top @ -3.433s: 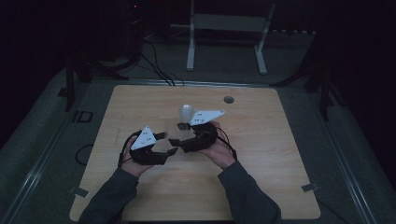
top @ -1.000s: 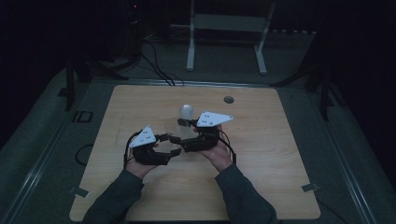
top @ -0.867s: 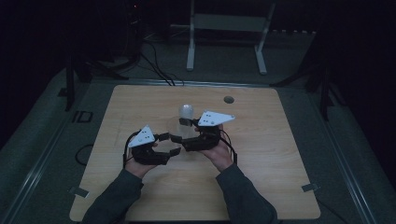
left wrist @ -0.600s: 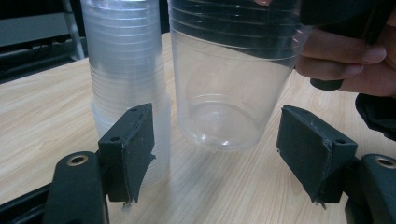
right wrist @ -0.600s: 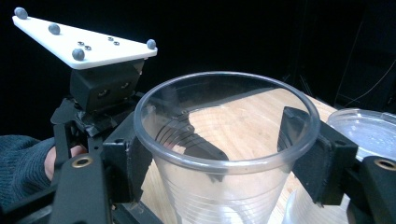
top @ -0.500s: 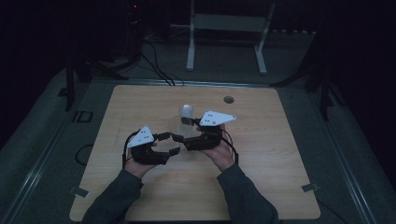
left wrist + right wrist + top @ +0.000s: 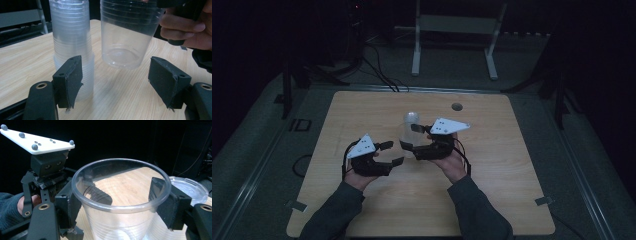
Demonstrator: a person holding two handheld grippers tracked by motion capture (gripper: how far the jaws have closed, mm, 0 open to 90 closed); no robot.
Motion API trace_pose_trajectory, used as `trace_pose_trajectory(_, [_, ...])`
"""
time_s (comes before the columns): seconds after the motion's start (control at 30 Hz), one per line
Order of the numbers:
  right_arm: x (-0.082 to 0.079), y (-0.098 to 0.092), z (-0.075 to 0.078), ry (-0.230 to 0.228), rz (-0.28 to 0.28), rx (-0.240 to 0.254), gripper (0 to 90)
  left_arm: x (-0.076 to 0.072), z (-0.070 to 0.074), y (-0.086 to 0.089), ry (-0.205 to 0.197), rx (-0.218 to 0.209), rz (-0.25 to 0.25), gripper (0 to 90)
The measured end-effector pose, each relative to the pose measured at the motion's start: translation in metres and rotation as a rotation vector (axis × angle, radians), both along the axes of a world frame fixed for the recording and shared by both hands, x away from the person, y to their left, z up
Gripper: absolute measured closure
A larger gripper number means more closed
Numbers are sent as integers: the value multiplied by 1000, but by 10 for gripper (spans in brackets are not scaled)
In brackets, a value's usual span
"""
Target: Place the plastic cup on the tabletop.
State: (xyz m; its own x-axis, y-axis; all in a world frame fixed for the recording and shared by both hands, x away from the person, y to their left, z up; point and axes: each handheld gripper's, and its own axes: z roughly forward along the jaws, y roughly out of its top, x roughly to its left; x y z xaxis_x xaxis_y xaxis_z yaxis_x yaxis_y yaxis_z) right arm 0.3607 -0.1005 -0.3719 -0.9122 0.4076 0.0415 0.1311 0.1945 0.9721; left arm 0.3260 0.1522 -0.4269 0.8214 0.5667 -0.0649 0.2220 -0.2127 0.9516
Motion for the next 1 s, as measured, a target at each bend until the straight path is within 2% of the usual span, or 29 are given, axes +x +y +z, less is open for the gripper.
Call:
trace_pose_trajectory(0.33, [-1, -6, 1, -5, -11, -2, 282, 0, 0, 1, 2, -2, 1, 278])
trace_pose_trajectory(1.0, [0, -21, -2, -8, -70, 2, 282, -1, 0, 2, 1, -7, 3, 278])
